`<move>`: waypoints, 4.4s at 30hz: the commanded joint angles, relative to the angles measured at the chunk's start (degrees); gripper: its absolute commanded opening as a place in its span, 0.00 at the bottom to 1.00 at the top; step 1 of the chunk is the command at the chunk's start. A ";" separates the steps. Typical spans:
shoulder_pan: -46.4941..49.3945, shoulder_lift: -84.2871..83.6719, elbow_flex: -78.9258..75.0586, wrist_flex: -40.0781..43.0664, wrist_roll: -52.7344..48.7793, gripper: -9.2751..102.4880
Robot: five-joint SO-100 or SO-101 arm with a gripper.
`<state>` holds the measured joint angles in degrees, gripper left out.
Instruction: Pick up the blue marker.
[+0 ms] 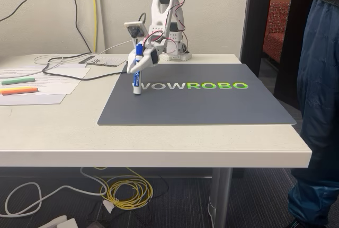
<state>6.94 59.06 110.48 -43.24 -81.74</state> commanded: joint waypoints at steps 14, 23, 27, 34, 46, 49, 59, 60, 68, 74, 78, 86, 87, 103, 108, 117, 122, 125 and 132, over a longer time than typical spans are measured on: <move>-1.32 -3.96 -12.66 6.33 0.44 0.26; -0.70 -8.35 -16.08 5.19 0.09 0.26; -0.18 -10.72 -16.08 2.11 -0.18 0.23; 0.09 -12.39 -15.47 -0.79 -0.44 0.20; 0.35 -12.39 -12.66 -4.13 -0.35 0.12; 0.35 -12.22 -11.78 -5.45 -0.35 0.14; 0.79 -8.96 -8.79 -2.90 -2.81 0.33; 0.79 -8.09 -8.79 -0.79 -3.52 0.34; 0.97 -4.57 -11.60 14.06 -6.33 0.38; 1.49 -9.76 -17.67 15.03 -8.44 0.38; 1.58 -11.07 -19.78 15.12 -8.88 0.38; 2.20 -14.41 -24.35 15.91 -10.99 0.38; 2.29 -14.59 -24.52 15.91 -11.16 0.38; 2.64 -20.74 -24.43 5.80 -11.51 0.38; 2.29 -21.53 -24.70 4.31 -12.74 0.36; 1.76 -24.96 -28.56 3.87 -15.56 0.35; 1.49 -25.05 -28.56 4.31 -15.56 0.35; 1.41 -25.14 -28.56 4.39 -16.00 0.35; 1.23 -25.40 -28.56 4.57 -16.79 0.31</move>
<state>8.53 33.13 83.76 -38.58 -98.09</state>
